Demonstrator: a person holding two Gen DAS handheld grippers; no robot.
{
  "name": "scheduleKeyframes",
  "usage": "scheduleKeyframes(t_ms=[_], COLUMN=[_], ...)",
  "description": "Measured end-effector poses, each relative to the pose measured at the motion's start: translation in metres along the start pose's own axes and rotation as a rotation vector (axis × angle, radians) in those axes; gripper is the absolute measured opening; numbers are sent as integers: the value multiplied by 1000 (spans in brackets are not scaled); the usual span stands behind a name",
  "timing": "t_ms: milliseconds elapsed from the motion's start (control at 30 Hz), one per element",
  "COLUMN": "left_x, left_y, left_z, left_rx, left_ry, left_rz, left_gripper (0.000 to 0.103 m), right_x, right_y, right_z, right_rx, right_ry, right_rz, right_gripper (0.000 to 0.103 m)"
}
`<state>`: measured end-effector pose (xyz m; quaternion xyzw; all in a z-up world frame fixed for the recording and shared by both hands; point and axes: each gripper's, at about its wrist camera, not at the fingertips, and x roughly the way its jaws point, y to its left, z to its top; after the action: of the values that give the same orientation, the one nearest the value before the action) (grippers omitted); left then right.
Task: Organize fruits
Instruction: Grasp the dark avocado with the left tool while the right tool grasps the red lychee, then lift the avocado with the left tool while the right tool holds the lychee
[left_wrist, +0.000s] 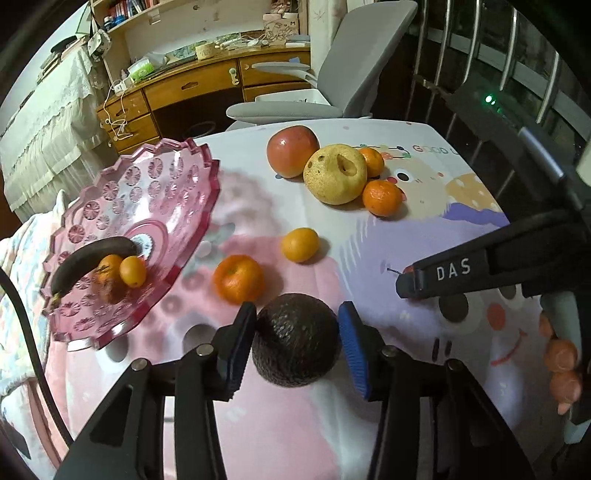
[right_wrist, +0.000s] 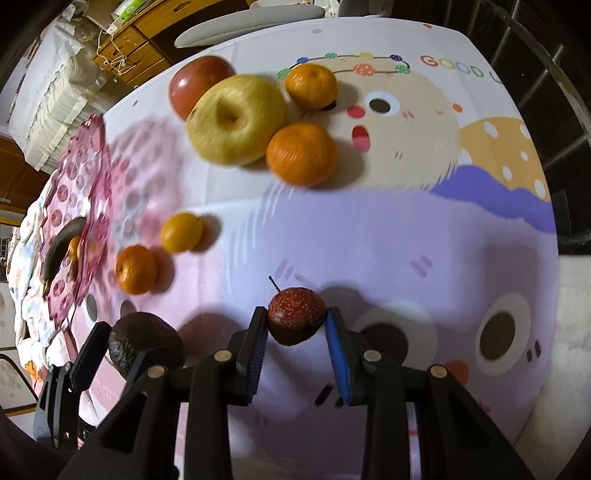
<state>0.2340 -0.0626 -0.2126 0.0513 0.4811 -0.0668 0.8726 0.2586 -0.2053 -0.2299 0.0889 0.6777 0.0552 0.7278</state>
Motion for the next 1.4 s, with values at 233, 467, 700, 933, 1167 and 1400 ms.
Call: scheduleKeyframes(t_ms=[233,467,700,933,1167,1400], left_x=[-28,-11,-4,3,7,4], left_y=[15,38,45,20,3,-4], left_z=[-12,-20,-25,-26,-47,-75], left_rx=[25,-80,-161,-83,-15,138], left_ry=[-27,66,112,178,311,396], left_rz=[-55,-141,-266,-338,-426,-407], left_gripper=[10,13,44,64,78,87], right_x=[-6,-10,-6,-4,-7,-9], right_y=[18,23,13,4,-12,-24], right_z=[-26,-39,-42,-42,-41,-43], right_rx=[-16,-7,22,34,68,96], right_ry=[-3,-27,-10,-3,-10,-12], right_rz=[3,-27,4,28,32,34], right_gripper=[32,30,30,30,30,30])
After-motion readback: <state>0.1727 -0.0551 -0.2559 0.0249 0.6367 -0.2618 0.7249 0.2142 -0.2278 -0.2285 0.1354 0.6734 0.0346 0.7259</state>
